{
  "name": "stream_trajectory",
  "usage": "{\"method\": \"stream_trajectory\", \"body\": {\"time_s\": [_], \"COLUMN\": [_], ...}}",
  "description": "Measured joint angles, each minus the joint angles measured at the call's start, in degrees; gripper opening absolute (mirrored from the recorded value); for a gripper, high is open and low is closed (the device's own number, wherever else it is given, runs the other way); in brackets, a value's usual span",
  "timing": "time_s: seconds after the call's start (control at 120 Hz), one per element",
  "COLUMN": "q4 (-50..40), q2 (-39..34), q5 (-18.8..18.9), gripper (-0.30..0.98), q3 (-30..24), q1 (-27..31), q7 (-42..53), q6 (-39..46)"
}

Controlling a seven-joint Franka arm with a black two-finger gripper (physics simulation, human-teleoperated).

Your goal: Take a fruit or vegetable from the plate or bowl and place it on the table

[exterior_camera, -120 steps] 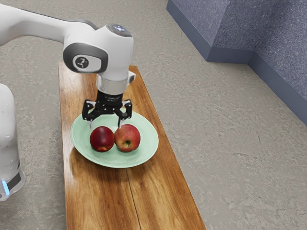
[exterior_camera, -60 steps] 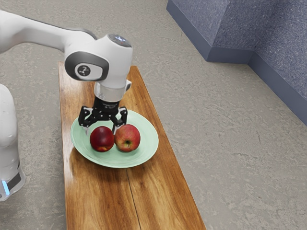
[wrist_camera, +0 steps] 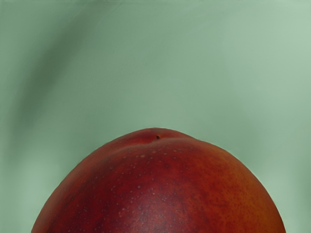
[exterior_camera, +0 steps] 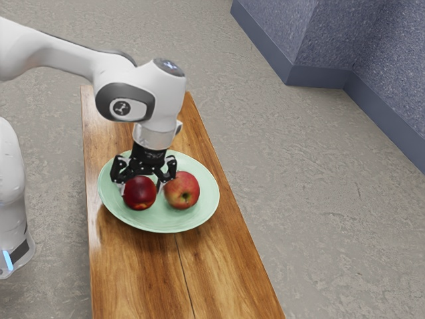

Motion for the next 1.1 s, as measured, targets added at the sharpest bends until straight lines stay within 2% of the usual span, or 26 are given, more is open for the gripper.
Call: {"method": "stream_trajectory", "body": {"time_s": [0.233, 0.367, 0.442, 0.542, 0.692, 0.833, 0.95, 1.1], "q4": [-0.6, -0.5, -0.5, -0.3, 2.1, 7.4, 12.3, 20.0], "q2": [0.5, 0.1, -0.3, -2.5, -5.4, -5.4, -1.9, 10.6], "q5": [-0.1, -0.1, 0.1, 0.5, 2.9, 4.5, 5.0, 8.4], "gripper": [0.65, 0.41, 0.37, 0.42, 0.41, 0.41, 0.42, 0.42], "q3": [-0.3, -0.5, -0.5, -0.5, -0.6, -7.7, -13.1, -16.4], "q1": [0.2, 0.2, 0.2, -0.2, -2.4, -3.0, -2.1, -1.3], "q7": [0.1, 0.2, 0.2, 0.1, -0.1, -0.7, -1.5, -2.9], "q6": [1.4, 1.8, 1.8, 1.8, 1.6, 1.6, 1.8, 3.4]}}
